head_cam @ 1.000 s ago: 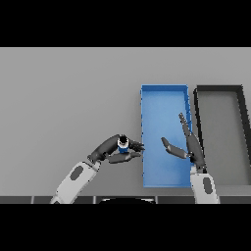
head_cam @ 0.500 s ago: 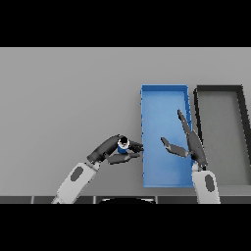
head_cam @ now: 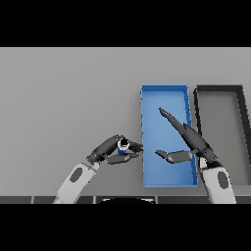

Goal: Pick up the blue pipe and place it into the blue bin.

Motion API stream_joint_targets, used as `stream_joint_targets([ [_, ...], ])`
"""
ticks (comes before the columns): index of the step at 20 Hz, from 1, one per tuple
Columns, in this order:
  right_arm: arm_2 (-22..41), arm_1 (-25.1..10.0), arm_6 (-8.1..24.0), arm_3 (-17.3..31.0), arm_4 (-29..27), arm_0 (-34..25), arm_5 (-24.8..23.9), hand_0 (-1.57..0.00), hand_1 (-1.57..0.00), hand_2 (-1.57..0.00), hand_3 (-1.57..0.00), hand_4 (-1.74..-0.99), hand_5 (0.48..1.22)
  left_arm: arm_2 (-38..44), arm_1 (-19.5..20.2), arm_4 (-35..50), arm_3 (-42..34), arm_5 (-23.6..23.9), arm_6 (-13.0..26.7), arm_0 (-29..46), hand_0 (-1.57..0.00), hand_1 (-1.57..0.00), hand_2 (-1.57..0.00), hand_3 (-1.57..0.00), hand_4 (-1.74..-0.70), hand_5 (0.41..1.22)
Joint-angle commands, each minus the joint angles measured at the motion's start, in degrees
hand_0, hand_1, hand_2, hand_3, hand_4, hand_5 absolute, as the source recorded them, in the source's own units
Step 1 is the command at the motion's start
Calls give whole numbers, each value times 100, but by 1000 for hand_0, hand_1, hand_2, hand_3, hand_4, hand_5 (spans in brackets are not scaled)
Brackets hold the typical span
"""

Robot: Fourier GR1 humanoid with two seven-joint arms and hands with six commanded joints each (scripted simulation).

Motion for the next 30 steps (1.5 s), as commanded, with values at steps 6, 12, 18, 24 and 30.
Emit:
stream_joint_targets([
  [6, 593, -118, 659, -339, -192, -666, 394, 1, 0, 0, 1, -1249, 524, 45, -170, -193, 38, -135, 157, -93, -1571, -1571, -1571, -1571, -1474, 1221],
  [12, 1061, 117, 1388, -123, -610, -1348, 657, 1, 1, 1, 1, -1214, 520, 145, -294, -314, 53, -281, 241, -27, -1571, -1571, -1571, -1571, -1475, 1221],
  [18, 1447, 563, 1679, 474, -591, -1987, 909, 1, 1, 1, 1, -1200, 514, 308, -389, -135, 70, -654, 233, -7, -1571, -1571, -1571, -1571, -1468, 1221],
  [24, 1635, 931, 1862, 917, -627, -2446, 1028, -398, -437, -428, -307, -1303, 520, 445, -472, -192, 88, -815, 301, 68, -1571, -1571, -1541, -1304, -1560, 1221],
  [30, 1668, 1168, 1614, 1058, -802, -2455, 951, -1263, -1270, -1271, -1139, -1495, 781, 521, -613, -239, 119, -859, 236, 56, -1571, -1571, -1557, -1307, -1694, 1221],
])
